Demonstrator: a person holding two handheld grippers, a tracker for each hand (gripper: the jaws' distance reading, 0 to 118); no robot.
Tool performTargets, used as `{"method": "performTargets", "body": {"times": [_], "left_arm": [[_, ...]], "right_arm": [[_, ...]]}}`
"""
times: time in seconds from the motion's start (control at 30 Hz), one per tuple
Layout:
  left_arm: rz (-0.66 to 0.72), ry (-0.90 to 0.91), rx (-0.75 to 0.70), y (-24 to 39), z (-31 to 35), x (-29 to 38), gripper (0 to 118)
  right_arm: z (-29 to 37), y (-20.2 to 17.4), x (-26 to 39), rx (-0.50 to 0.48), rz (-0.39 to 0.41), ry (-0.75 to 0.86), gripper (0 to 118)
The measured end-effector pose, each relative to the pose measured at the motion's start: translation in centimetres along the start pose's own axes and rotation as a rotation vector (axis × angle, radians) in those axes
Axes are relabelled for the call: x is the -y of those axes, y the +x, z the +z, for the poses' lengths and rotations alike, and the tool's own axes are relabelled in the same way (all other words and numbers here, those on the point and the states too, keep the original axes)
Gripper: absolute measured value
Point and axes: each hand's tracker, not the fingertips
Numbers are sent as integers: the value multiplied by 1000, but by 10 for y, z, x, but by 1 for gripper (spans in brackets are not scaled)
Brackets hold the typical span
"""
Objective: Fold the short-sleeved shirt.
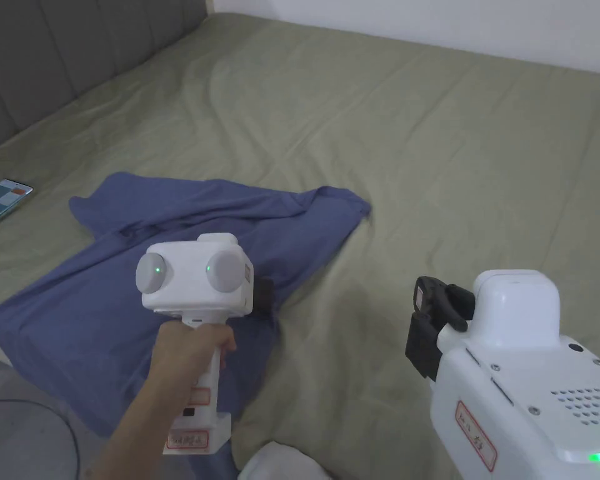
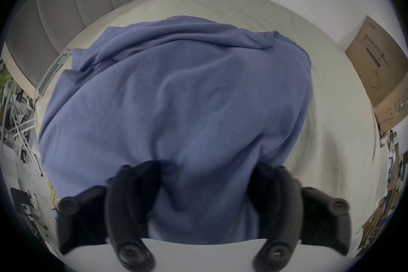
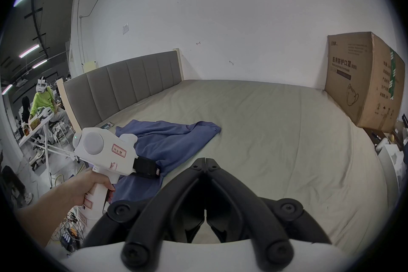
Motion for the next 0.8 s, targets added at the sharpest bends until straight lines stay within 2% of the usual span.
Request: {"method": "performTargets", "body": {"times": [0.07, 0.13, 0.17, 0.3, 0.5, 0.63, 0.8], "left_arm": [[22, 41, -37, -2, 5, -4, 4], [65, 38, -62, -10, -2, -8, 2], [102, 9, 3, -15, -7, -9, 2], [70, 15, -11, -14, -2, -8, 2], [28, 72, -29, -15, 27, -9, 2], [78, 127, 18, -20, 83, -20, 2], [-36, 331, 32, -6, 196, -44, 2]], "right_arm": [[-1, 3, 1, 0, -21, -9, 0], [0, 5, 2, -4, -32, -14, 0], [1, 5, 2, -5, -31, -16, 0], [6, 8, 3, 5, -20, -13, 0], [17, 21, 1, 21, -52, -2, 0], [30, 34, -5, 31, -93, 25, 0], [55, 52, -15, 69, -119, 97, 0]]}}
